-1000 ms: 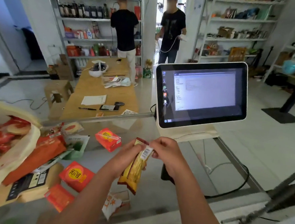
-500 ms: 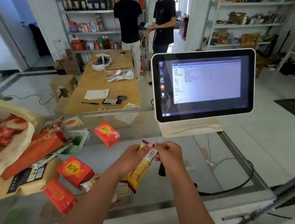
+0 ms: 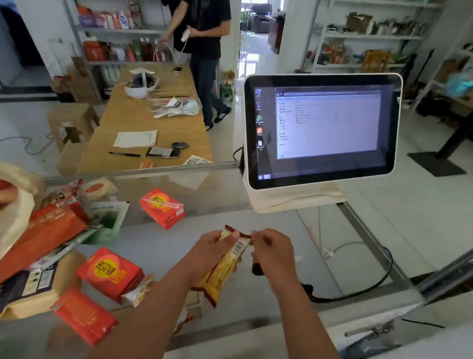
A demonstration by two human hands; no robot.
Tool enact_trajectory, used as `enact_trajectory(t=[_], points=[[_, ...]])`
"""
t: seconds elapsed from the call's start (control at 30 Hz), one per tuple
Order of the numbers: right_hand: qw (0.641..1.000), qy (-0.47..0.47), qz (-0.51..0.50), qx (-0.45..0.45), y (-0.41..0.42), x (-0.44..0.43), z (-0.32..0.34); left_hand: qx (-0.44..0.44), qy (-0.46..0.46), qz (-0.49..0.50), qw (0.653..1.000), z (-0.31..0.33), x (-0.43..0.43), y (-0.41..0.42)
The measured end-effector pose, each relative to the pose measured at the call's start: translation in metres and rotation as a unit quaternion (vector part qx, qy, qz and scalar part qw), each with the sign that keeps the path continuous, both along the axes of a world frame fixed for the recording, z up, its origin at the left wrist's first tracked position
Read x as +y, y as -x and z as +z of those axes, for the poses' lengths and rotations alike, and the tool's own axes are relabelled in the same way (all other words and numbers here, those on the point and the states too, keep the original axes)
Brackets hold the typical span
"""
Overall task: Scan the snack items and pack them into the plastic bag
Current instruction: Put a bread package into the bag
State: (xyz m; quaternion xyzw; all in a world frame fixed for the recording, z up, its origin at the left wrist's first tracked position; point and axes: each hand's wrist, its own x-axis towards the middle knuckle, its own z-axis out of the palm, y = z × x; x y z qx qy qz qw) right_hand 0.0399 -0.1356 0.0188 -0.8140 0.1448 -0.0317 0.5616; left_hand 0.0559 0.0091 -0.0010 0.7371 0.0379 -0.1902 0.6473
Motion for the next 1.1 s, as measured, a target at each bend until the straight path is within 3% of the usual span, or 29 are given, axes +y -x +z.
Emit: enact_trajectory(t=[0.1, 0.2, 0.3, 0.5, 0.6, 0.73, 0.87, 1.1], points=[[0.991, 0.102, -0.007, -0.081, 0.006, -0.017, -0.011, -0.014, -0.066, 0.053, 0.996, -0.015, -0.001, -0.009], [0.986, 0.164, 0.033, 0.011, 0.014, -0.036, -0.034, -0.02, -0.122, 0.083, 0.989, -0.038, -0.003, -0.014], [0.949, 0.288, 0.093, 0.091, 0.024, -0.04, -0.055, -0.012, -0.149, 0.095, 0.984, -0.044, -0.01, -0.013], [0.925, 0.364, 0.098, 0.052, 0.018, -0.036, -0.065, -0.018, -0.194, 0.081, 0.977, -0.048, -0.015, -0.019], [0.932, 0.349, 0.089, 0.048, 0.019, -0.041, -0.059, -0.043, -0.254, 0.073, 0.963, -0.045, -0.02, -0.016], [0.947, 0.302, 0.109, 0.015, 0.024, -0.065, -0.04, -0.042, -0.269, 0.078, 0.959, -0.043, -0.021, -0.013], [0.963, 0.236, 0.134, -0.004, 0.024, -0.082, -0.012, -0.031, -0.221, 0.079, 0.971, -0.048, -0.015, -0.014], [0.951, 0.223, 0.211, 0.029, 0.036, -0.081, -0.01, -0.001, -0.173, 0.092, 0.981, -0.05, -0.013, -0.014]])
